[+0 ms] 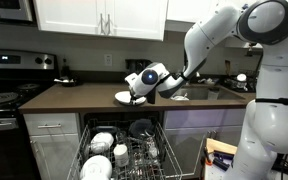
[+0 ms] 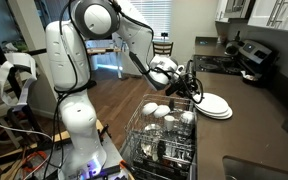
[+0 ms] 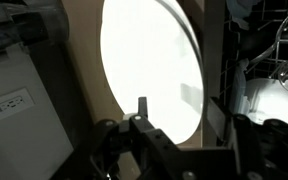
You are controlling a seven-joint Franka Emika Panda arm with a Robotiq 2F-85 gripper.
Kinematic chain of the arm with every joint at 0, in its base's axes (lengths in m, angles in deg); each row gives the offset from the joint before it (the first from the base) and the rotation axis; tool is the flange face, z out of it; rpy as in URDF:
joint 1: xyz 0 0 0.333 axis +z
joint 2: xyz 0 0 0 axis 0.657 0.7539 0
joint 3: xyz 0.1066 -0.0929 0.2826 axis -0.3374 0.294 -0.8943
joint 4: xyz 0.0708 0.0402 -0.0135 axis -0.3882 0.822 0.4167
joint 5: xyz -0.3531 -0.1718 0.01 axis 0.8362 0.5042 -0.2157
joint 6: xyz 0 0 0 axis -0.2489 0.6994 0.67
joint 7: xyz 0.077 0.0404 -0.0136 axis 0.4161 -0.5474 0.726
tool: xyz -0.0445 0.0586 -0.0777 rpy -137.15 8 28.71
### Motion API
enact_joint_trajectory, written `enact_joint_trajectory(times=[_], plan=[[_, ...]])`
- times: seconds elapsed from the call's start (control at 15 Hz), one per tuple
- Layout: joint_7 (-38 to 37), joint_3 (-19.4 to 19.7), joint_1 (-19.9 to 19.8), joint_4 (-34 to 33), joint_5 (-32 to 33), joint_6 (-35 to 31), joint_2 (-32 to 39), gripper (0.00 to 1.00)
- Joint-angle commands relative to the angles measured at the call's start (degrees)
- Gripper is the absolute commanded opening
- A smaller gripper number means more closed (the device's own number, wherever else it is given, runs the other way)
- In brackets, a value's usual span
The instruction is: Remove the white plate from the dishwasher and put it on top of the white plate on the counter
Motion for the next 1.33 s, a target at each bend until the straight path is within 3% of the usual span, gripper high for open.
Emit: enact_joint_trajectory(times=[0.0,0.8,1.0,1.27], plan=[[2.0,-0.3,0.1,0.2,-3.1,-0.2,-0.6,0.69],[3.2,-2.0,2.0,1.5,-6.4,0.7,-3.4,0.88],[3.8,-2.5,2.3,1.7,-7.3,0.2,-4.0,1.00],[6.4,-3.3,3.0,2.0,-10.2,0.2,-4.8,1.00]])
